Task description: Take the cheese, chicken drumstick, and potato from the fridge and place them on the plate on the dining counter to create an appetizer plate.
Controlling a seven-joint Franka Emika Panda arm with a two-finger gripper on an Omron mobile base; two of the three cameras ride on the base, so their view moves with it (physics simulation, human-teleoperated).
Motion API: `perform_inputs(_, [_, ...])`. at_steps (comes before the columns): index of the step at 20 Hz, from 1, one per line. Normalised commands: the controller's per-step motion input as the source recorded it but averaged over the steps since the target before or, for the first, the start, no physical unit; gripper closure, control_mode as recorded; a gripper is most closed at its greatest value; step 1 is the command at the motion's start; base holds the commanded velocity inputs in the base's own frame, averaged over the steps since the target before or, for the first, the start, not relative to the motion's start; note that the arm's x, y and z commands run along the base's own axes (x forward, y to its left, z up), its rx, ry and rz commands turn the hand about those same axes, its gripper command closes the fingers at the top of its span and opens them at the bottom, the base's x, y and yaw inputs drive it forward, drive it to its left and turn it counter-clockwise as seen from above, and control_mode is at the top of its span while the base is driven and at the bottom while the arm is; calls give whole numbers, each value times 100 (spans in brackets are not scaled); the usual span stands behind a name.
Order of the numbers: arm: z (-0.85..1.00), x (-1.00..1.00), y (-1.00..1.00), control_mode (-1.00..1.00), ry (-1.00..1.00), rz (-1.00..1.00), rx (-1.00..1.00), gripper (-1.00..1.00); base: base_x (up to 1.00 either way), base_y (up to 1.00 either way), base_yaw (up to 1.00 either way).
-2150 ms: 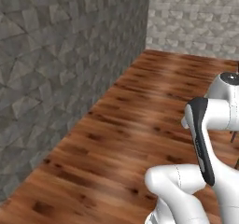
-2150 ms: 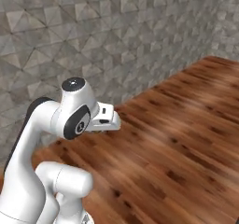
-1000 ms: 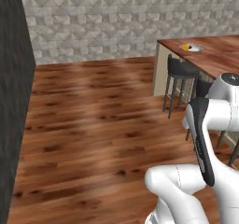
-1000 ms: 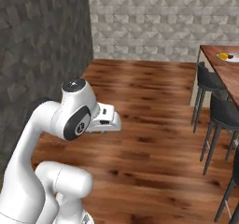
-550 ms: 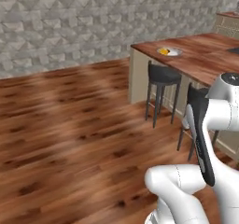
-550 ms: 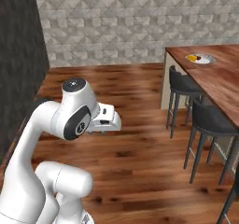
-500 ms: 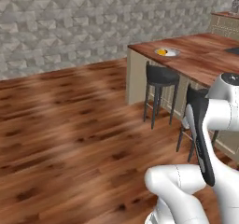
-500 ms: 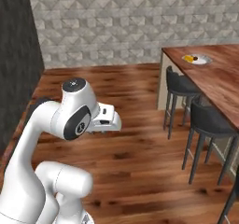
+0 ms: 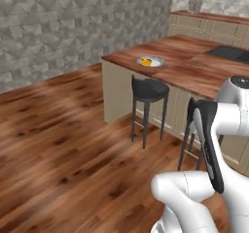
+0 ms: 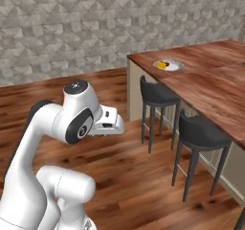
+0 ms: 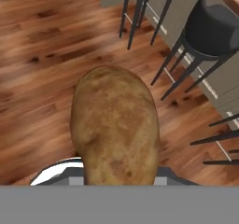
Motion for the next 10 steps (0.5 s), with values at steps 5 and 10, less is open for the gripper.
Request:
perform_inputs(5, [0, 0, 0, 100, 0, 0, 0, 100, 100, 79, -46])
perform_inputs(10, [0, 0, 0, 100, 0, 0, 0, 100, 100, 87, -46])
